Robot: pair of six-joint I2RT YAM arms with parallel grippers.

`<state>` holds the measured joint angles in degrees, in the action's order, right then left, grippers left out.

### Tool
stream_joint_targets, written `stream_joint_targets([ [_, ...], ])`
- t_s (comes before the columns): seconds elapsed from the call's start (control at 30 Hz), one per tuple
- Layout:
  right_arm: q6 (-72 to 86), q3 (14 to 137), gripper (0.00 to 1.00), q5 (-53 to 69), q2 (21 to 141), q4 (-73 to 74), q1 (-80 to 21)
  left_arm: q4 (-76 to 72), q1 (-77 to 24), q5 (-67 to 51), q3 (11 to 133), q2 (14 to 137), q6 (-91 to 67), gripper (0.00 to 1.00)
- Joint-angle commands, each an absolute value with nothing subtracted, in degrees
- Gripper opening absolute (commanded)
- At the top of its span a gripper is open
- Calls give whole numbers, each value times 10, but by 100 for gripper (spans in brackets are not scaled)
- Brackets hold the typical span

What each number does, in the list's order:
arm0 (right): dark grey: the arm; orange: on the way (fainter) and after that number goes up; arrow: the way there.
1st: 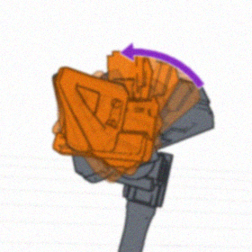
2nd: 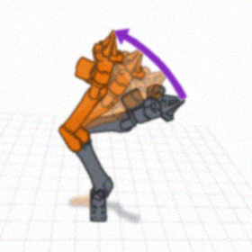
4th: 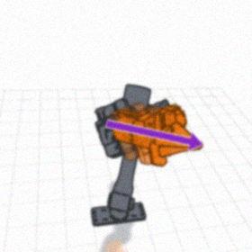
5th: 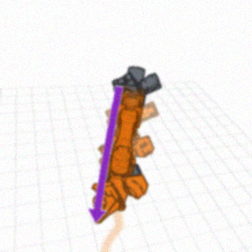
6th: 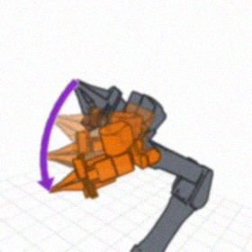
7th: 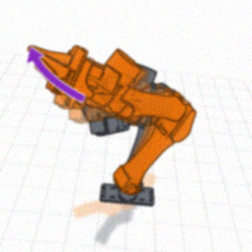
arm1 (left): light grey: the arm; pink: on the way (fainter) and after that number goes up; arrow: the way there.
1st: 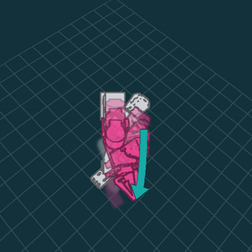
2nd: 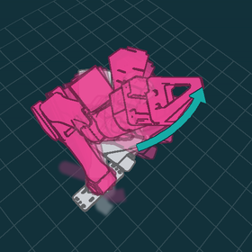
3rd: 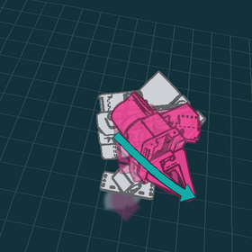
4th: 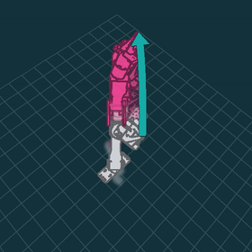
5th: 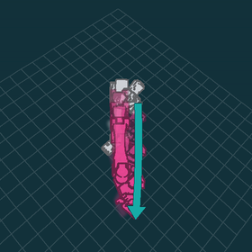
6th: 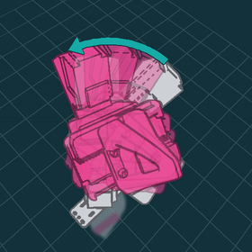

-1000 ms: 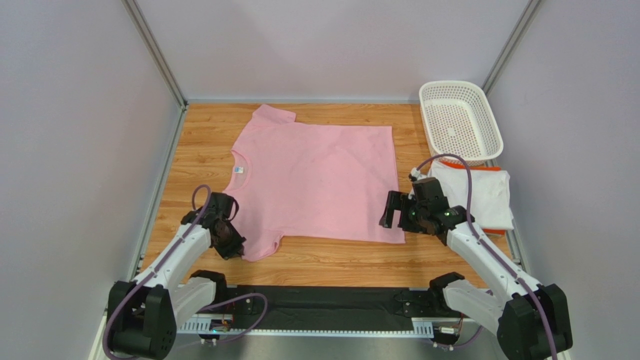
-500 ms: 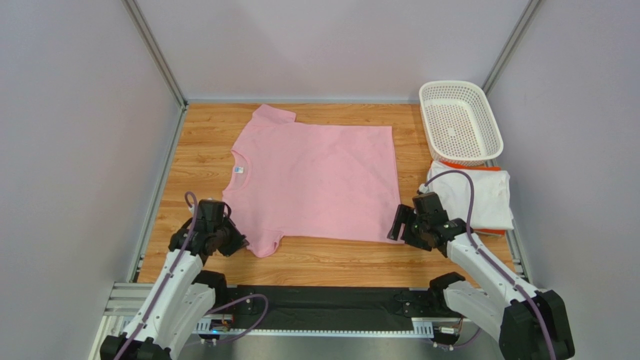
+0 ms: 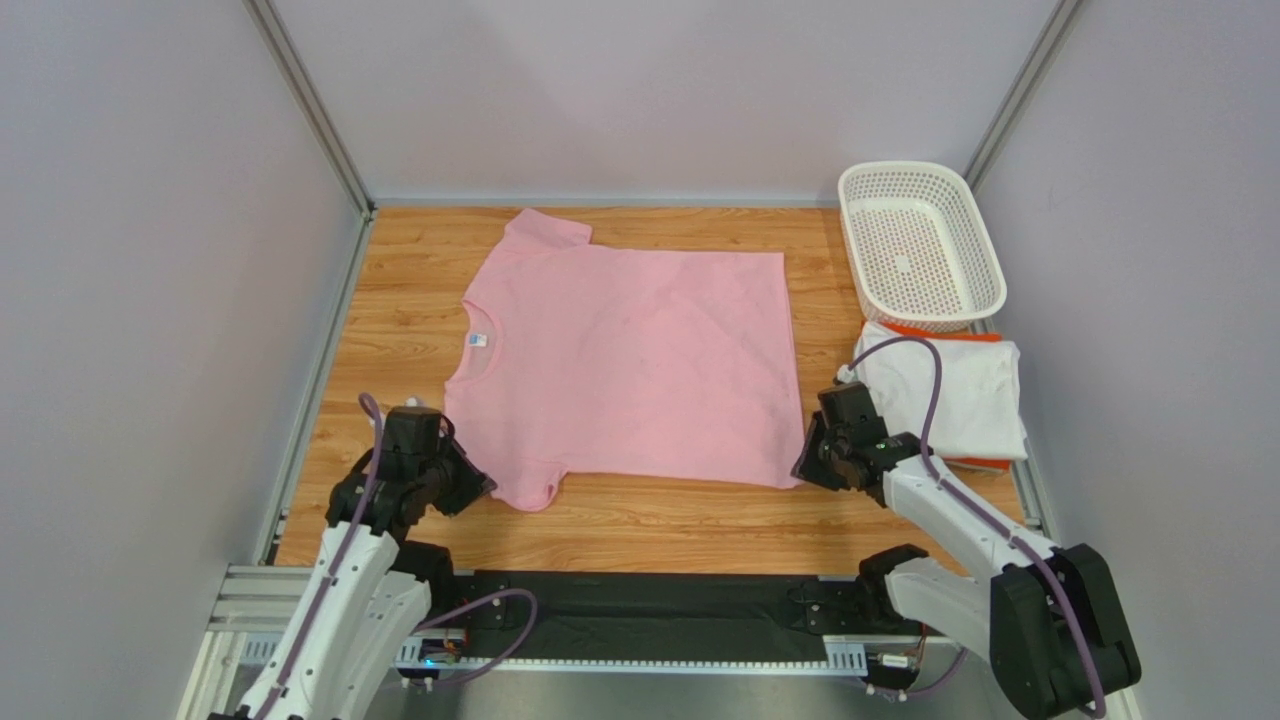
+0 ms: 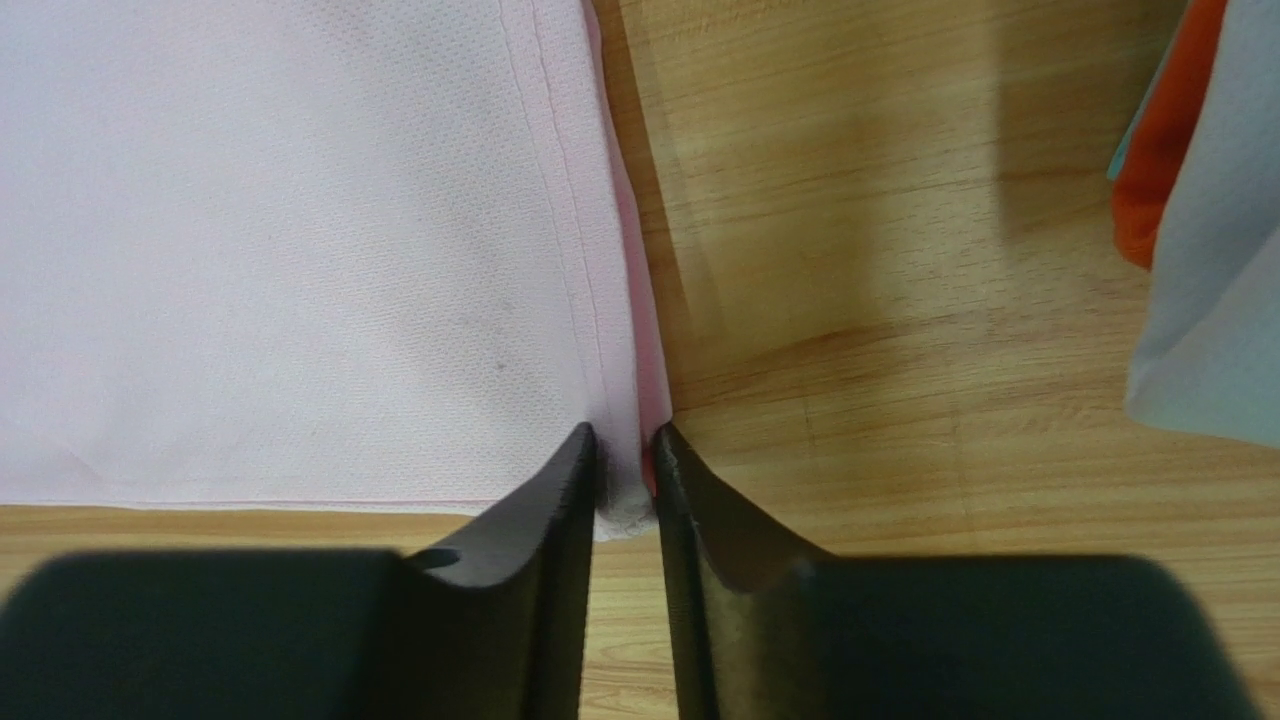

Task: Fold and stack the t-shirts
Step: Fold the tshirt

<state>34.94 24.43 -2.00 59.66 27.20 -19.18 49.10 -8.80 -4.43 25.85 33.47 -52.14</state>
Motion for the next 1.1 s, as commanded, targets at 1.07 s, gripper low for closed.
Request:
stream_joint_targets([
  [1.07,366,312,1,43,483,379,-226,535,-85,-51,357,249,-565,0],
])
